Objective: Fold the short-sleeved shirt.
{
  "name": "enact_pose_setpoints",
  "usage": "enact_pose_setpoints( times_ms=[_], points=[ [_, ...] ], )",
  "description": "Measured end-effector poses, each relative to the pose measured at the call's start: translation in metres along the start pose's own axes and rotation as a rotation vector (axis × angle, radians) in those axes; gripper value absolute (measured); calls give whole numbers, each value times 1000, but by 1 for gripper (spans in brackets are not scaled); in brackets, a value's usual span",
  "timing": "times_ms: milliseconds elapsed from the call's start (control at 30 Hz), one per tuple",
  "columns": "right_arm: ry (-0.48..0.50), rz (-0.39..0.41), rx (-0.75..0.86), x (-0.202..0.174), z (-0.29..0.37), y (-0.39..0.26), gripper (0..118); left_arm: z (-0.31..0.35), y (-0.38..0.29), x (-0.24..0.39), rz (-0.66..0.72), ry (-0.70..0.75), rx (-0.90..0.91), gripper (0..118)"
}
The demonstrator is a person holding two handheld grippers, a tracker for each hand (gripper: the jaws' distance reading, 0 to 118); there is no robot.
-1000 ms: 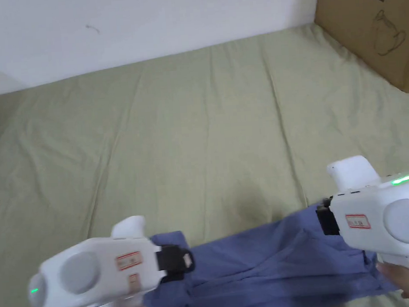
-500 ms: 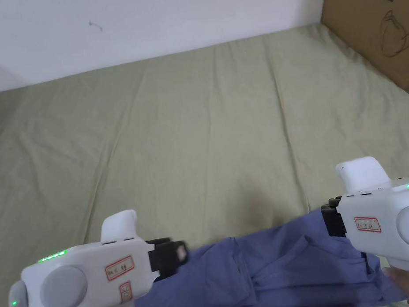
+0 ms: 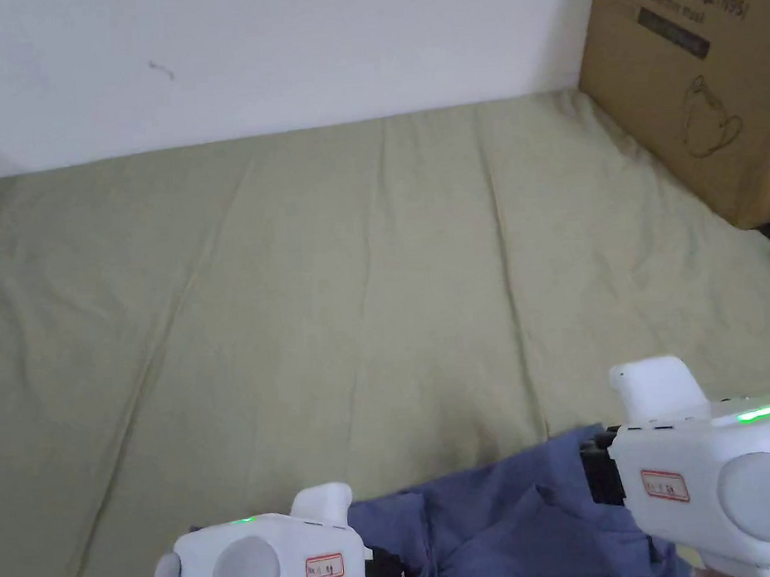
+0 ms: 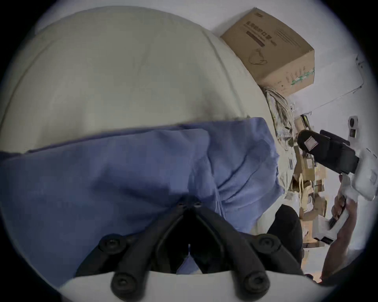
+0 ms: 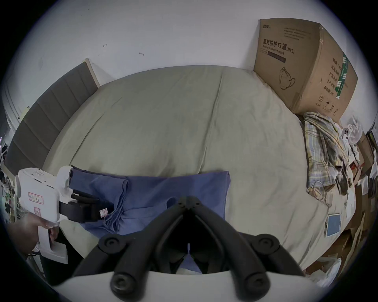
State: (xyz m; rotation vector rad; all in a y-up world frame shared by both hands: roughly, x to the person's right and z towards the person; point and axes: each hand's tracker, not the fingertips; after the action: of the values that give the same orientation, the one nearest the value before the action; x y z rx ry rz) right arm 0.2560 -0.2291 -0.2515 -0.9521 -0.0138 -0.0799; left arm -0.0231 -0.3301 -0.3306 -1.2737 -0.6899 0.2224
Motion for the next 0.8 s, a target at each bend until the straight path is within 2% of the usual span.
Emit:
enact_pose_setpoints(
  times_ms=[67, 133, 200, 300, 433, 467, 533, 567, 600, 700, 800],
  points=[
    [1, 2, 1, -2, 2, 0, 0, 18, -1, 4, -30, -74, 14, 0],
    [4, 5, 3, -5, 3, 0, 0, 36, -5, 2, 23, -235, 25, 0],
    [7, 11, 6, -8, 4, 2, 0, 63, -10, -7, 68, -328, 66, 0],
    [13, 22, 17, -11, 6, 4, 0, 109, -21, -36, 101, -345, 181, 0],
    [13, 34, 16, -12, 6, 5, 0, 156, -34, -109, 269, -400, 287, 2],
    [11, 34, 14, -13, 5, 6, 0, 163, -35, -130, 322, -399, 300, 12],
    [10, 31, 11, -12, 3, 6, 0, 168, -43, -160, 379, -405, 322, 71],
    [17, 25, 7, -11, 3, 7, 0, 166, -47, -172, 402, -413, 318, 94],
    [30, 12, 0, -9, 3, 8, 0, 161, -48, -178, 423, -444, 302, 109],
    [28, -6, 4, -5, 6, 12, 0, 140, -52, -202, 477, -520, 252, 118],
    [17, -10, 6, -1, 9, 17, 0, 110, -49, -206, 492, -590, 201, 118]
  ],
)
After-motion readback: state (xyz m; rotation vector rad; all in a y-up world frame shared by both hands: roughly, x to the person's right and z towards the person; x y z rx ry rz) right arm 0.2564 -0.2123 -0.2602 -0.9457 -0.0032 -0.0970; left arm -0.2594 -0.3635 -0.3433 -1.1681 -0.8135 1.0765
